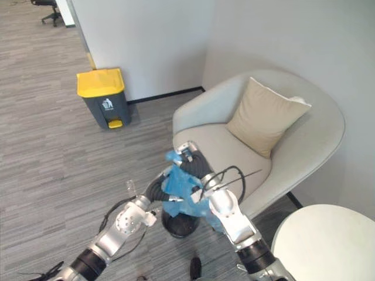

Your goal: Gather rubbish on tea table into small bin, then transfer packed bag to large trash can.

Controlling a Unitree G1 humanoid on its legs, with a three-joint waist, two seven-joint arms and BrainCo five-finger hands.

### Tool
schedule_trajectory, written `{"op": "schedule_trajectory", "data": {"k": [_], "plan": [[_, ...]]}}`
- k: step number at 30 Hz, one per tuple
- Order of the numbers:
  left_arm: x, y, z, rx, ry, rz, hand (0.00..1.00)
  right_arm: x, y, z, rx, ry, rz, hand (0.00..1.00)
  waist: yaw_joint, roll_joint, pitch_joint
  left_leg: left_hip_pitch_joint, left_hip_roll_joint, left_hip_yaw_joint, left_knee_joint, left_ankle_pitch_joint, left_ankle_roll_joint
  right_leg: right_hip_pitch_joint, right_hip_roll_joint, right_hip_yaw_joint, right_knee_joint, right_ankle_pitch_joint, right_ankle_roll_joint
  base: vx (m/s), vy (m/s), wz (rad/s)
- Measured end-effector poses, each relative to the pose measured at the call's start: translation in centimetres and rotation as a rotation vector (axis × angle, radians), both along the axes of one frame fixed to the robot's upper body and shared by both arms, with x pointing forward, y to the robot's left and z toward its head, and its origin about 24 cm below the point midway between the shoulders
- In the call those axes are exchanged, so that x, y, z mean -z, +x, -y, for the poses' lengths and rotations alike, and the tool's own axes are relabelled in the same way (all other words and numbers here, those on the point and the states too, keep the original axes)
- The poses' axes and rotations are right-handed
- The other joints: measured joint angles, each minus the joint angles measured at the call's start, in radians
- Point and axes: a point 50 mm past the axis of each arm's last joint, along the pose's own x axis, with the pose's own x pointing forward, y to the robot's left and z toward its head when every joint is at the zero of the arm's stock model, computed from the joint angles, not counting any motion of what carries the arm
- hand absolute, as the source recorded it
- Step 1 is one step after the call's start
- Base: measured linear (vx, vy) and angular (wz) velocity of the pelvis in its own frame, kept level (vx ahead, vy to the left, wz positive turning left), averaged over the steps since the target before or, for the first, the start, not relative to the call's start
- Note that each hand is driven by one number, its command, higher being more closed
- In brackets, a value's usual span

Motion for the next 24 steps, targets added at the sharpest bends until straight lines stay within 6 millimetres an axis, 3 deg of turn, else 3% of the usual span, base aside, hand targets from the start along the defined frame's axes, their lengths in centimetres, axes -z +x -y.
{"op": "schedule_trajectory", "data": {"k": [6,13,24], "plan": [[0.0,-0.1,0.0,-0.027,-0.003,0.017,0.00,0.0,0.0,-0.6,-0.017,0.017,0.000,1.00,0.000,0.000,0.000,0.002,0.001,-0.004,-0.002,0.002,0.002,0.002,0.000,0.000,0.000,0.002,-0.001,0.00,0.000,0.00],[0.8,-0.6,-1.3,-0.114,-0.039,-0.024,0.00,0.2,-0.1,-0.6,-0.011,0.011,-0.005,1.00,-0.001,0.000,0.000,0.024,0.002,-0.011,-0.030,0.013,0.002,0.015,0.000,0.000,0.000,0.000,0.001,0.00,-0.005,0.02],[1.2,-1.2,-2.3,-0.172,-0.060,-0.044,0.00,1.8,-0.6,0.6,0.052,0.009,-0.058,1.00,0.002,-0.001,-0.001,0.030,0.001,-0.015,-0.036,0.014,0.002,0.020,-0.001,-0.003,0.000,-0.003,0.005,0.00,-0.003,0.01]]}}
